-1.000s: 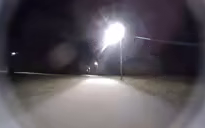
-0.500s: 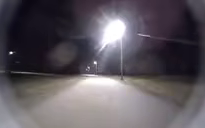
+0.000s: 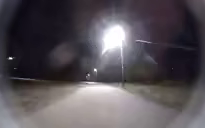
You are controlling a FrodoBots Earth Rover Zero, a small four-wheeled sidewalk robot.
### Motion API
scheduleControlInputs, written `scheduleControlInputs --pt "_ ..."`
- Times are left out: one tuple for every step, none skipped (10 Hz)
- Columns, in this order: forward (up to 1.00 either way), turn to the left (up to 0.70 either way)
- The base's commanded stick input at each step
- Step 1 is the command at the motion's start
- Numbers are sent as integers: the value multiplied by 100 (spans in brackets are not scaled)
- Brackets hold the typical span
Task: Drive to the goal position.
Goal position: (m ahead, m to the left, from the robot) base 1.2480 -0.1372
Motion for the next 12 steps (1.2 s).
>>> scheduleControlInputs --pt "100 0" --pt "100 0" --pt "100 0" --pt "100 0" --pt "100 0" --pt "100 0" --pt "100 0" --pt "0 0" --pt "0 0" --pt "0 0" --pt "0 0" --pt "0 0"
